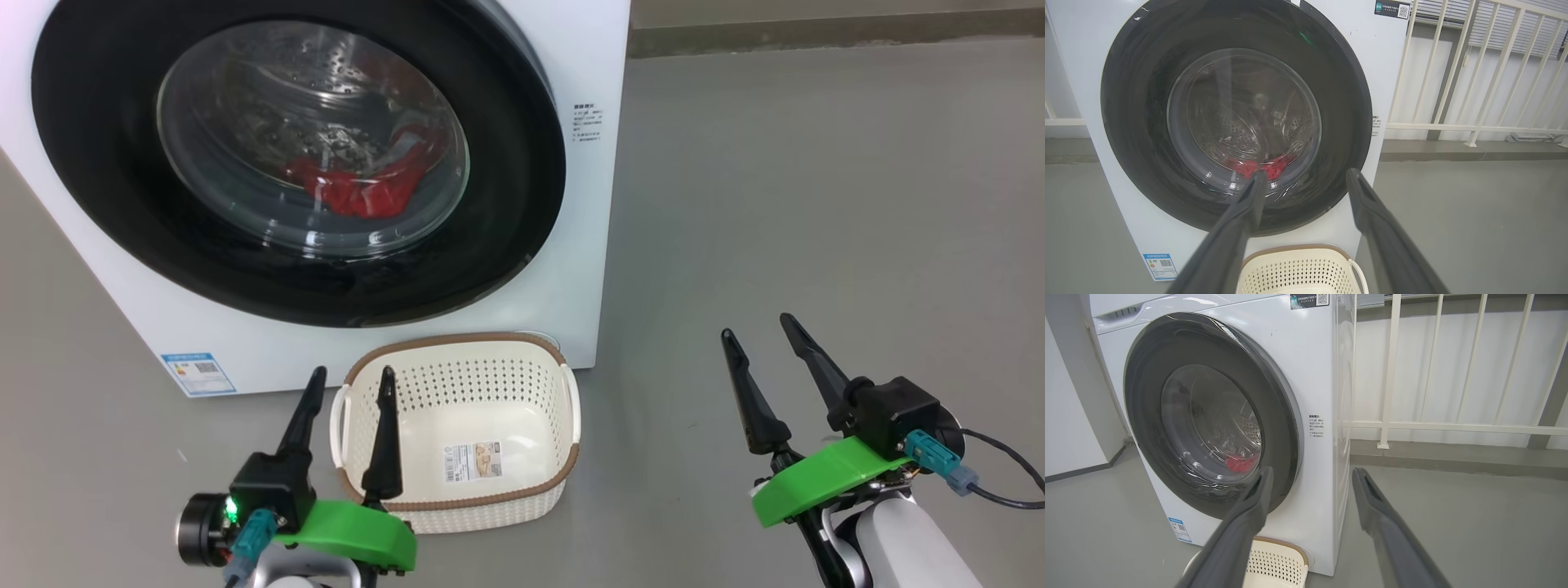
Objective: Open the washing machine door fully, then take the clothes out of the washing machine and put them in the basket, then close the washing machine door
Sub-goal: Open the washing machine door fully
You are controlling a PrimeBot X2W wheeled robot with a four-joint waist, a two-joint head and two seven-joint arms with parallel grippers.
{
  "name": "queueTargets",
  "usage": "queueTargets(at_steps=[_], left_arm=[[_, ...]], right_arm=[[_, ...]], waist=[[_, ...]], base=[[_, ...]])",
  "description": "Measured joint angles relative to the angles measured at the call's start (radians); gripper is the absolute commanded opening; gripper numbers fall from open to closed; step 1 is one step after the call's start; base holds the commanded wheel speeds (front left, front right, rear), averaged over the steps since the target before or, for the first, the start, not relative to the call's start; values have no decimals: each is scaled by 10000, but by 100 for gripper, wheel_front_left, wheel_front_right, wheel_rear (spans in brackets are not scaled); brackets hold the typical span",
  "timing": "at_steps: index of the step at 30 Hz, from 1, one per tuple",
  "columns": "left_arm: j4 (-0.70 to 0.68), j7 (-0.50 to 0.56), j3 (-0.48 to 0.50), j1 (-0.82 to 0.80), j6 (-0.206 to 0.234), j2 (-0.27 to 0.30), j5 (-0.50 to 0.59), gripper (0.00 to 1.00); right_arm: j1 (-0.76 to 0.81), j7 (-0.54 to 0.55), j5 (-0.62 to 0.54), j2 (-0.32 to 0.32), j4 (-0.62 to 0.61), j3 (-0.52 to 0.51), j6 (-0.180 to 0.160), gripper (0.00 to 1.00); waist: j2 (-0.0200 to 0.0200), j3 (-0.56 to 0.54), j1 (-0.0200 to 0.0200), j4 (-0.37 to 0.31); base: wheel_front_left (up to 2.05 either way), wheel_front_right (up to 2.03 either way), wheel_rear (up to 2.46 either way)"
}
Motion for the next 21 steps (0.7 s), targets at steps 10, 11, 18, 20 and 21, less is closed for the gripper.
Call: queueTargets(at_steps=[10, 11, 18, 20, 21], left_arm=[[-263, -2, -56, -1, 0, 2, 4, 100], [-324, -6, -71, -2, -2, 2, 4, 100], [-1032, -10, -313, -139, -10, 8, -36, 100], [-1191, -10, -370, -255, -13, 8, -65, 100], [-1271, -10, -391, -292, -13, 8, -65, 100]], right_arm=[[-225, 0, -59, -6, 153, -176, 0, 100], [-301, 0, -59, -6, 153, -186, 0, 100], [-855, 0, -71, -13, 84, -253, 0, 100], [-1059, 0, -71, -19, 31, -257, 0, 100], [-1180, -2, -71, -21, 15, -255, 0, 62]], waist=[[0, 305, 0, 169], [0, 367, 0, 186], [0, 927, 0, 305], [-1, 1118, 0, 342], [0, 1215, 0, 361]], base=[[0, 0, 0], [0, 0, 0], [0, 0, 0], [0, 0, 0], [0, 0, 0]])
